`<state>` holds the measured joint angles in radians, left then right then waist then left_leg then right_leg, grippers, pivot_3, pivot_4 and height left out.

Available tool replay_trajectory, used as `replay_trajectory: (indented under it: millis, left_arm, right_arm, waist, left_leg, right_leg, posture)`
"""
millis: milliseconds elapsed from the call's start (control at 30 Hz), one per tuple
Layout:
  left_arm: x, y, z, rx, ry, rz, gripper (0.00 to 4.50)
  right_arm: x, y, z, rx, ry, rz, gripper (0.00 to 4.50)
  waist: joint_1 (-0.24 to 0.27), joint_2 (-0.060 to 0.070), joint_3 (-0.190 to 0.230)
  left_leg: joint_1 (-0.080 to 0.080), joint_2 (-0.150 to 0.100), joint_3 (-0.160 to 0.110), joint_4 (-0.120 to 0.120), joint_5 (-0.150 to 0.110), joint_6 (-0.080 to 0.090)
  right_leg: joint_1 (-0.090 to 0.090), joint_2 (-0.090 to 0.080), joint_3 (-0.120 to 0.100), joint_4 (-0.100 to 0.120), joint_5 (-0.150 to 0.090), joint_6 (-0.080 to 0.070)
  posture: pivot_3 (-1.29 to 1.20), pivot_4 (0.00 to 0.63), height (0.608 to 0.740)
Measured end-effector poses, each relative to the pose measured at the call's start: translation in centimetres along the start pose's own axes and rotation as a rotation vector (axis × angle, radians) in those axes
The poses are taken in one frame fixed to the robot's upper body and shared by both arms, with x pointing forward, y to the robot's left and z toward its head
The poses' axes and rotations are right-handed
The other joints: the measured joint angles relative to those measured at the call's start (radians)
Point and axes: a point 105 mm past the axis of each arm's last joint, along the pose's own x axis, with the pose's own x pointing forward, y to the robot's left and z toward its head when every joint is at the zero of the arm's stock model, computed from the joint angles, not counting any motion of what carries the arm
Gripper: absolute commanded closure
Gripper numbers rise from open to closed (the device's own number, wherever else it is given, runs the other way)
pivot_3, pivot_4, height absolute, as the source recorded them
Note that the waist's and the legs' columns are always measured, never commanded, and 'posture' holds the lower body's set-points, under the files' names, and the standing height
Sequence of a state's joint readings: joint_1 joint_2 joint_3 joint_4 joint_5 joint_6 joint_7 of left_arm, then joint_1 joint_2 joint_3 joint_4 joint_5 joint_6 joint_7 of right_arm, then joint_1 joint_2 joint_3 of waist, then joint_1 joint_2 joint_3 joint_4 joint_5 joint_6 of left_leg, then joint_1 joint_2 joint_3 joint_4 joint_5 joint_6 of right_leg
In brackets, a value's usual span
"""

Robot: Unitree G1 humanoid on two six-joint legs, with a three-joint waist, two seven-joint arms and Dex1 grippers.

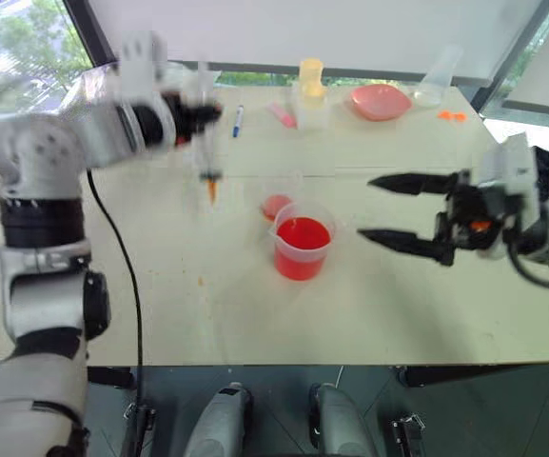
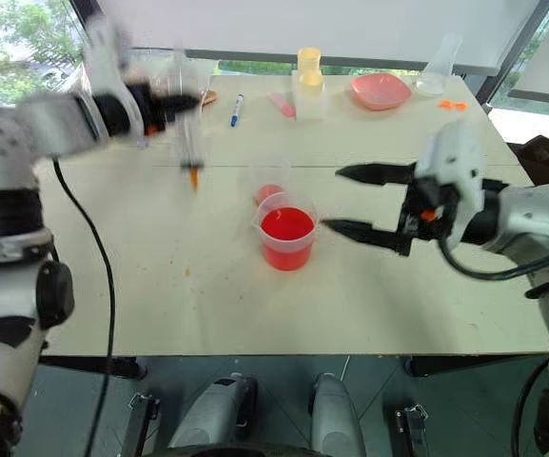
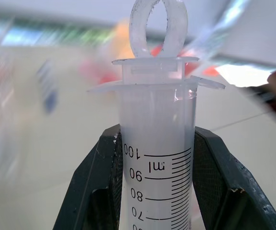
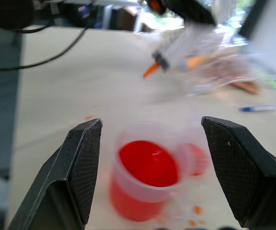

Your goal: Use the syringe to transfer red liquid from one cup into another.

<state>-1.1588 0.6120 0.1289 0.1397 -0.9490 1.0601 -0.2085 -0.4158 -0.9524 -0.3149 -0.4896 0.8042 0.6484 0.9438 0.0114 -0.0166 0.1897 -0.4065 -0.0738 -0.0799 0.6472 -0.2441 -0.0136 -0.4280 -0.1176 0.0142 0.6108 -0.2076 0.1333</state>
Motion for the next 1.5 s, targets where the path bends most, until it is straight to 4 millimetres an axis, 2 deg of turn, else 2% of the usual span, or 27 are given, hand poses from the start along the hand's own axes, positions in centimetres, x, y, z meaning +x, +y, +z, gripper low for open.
replay_trajectory:
  millis: [67, 167, 333, 533, 667, 833, 933, 1067, 1500]
  left_arm:
    - [0.3, -1.9, 0.6, 0.024, -0.147, -0.171, 3.05]
    - [0.9, -3.9, -1.2, 0.000, -0.214, -0.363, 3.05]
    - [3.0, -5.8, -4.0, 0.029, -0.199, -0.477, 3.05]
    - [4.3, -7.9, -6.7, 0.068, -0.163, -0.591, 3.05]
    - [4.8, -8.1, -8.3, 0.070, -0.131, -0.618, 3.05]
    - [4.8, -8.8, -10.3, 0.083, -0.093, -0.659, 3.05]
    - [4.7, -8.9, -11.4, 0.073, -0.062, -0.670, 3.05]
    - [4.3, -9.1, -11.5, 0.086, -0.064, -0.682, 3.05]
    - [3.8, -9.1, -12.9, 0.128, -0.022, -0.674, 3.05]
  right_arm:
    - [-0.5, -1.4, -0.3, -0.001, -0.002, -0.074, 1.02]
    - [-0.8, -3.3, -0.4, -0.023, -0.029, -0.168, 1.02]
    - [-0.7, -5.4, 0.3, -0.128, -0.041, -0.263, 1.02]
    - [-0.3, -5.8, 1.0, -0.158, -0.052, -0.261, 1.02]
    - [-0.1, -6.4, 1.2, -0.213, -0.045, -0.286, 1.02]
    - [1.0, -6.2, 0.1, -0.229, -0.018, -0.258, 1.02]
    - [1.6, -6.3, 0.2, -0.239, -0.035, -0.251, 1.02]
    - [2.4, -6.5, 0.7, -0.278, -0.053, -0.241, 1.02]
    - [4.7, -6.4, 0.2, -0.266, -0.104, -0.182, 1.02]
  waist:
    - [-0.002, 0.001, 0.000]
    - [-0.002, 0.000, 0.001]
    - [0.000, 0.000, 0.001]
    - [0.000, 0.000, 0.001]
    - [-0.005, 0.000, 0.001]
    - [-0.006, 0.000, 0.001]
    - [-0.006, 0.000, 0.001]
    - [-0.007, 0.000, 0.001]
    - [-0.007, 0.000, 0.001]
  left_leg:
    - [0.000, 0.001, 0.001, -0.001, 0.000, 0.000]
    - [-0.001, 0.001, 0.002, 0.000, 0.000, 0.000]
    - [-0.002, 0.000, 0.002, 0.002, 0.000, 0.002]
    - [-0.002, 0.000, 0.001, 0.002, -0.001, 0.002]
    - [-0.001, 0.001, 0.001, 0.002, -0.001, 0.002]
    - [-0.001, 0.001, 0.001, 0.002, -0.001, 0.002]
    - [-0.001, 0.001, 0.001, 0.002, -0.001, 0.002]
    - [-0.001, 0.001, 0.000, 0.002, -0.001, 0.002]
    - [-0.001, 0.001, 0.000, 0.002, -0.001, 0.002]
  right_leg:
    - [0.000, 0.000, 0.001, 0.000, 0.000, 0.000]
    - [-0.001, 0.001, 0.001, 0.000, 0.000, 0.000]
    - [-0.001, 0.001, 0.000, 0.000, 0.000, 0.001]
    - [-0.001, 0.001, 0.000, 0.000, 0.001, 0.002]
    - [-0.001, 0.002, 0.000, 0.000, 0.001, 0.002]
    - [-0.001, 0.002, 0.000, 0.000, 0.001, 0.002]
    - [-0.001, 0.002, 0.000, 0.001, 0.001, 0.002]
    - [-0.001, 0.002, 0.000, 0.001, 0.001, 0.002]
    - [-0.001, 0.002, 0.000, 0.001, 0.001, 0.002]
  posture:
    - [0.00, 0.150, 0.740]
    - [0.00, 0.150, 0.740]
    - [0.00, 0.150, 0.740]
    - [0.00, 0.150, 0.740]
    - [0.00, 0.150, 0.740]
    - [0.00, 0.150, 0.740]
    - [0.00, 0.150, 0.740]
    - [0.00, 0.150, 0.740]
    - [0.00, 0.150, 0.740]
